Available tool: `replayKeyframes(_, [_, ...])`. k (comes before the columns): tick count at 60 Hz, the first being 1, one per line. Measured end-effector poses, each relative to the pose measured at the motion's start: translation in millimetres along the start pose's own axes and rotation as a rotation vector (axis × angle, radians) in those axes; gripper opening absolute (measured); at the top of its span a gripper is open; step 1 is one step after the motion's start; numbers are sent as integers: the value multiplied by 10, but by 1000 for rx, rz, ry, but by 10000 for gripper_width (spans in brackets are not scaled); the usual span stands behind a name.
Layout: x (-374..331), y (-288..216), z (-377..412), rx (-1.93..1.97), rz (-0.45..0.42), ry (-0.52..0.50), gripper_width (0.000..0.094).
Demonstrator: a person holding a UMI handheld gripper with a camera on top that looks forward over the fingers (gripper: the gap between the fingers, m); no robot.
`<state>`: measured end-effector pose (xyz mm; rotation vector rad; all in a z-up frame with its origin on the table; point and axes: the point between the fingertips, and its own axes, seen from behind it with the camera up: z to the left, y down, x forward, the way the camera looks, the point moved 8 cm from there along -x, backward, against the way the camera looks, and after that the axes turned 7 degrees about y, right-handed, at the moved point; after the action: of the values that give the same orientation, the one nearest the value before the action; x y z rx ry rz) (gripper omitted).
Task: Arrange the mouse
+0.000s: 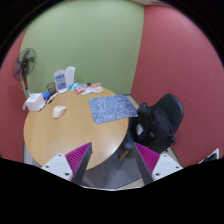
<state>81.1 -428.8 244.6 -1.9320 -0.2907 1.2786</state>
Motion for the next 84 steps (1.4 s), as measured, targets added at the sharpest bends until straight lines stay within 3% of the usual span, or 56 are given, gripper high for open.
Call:
replayKeyframes(12, [432, 384, 1123, -61, 21, -154, 838])
replayKeyframes(28, [1264, -17, 2776, -90, -91, -304, 837])
replayKeyframes(39, [1964, -383, 3451, -111, -125, -318, 836])
replayKeyframes(61, [2841, -873, 3922, -91, -83, -288, 829])
replayKeyframes(66, [2934, -955, 3985, -126, -101, -285, 784])
replayKeyframes(69, [2967, -991, 4020, -141, -115, -293, 664])
replayKeyframes(71, [2977, -1004, 4048, -144, -119, -304, 529])
replayKeyframes(84, [2975, -1036, 4077, -224, -143, -349, 403])
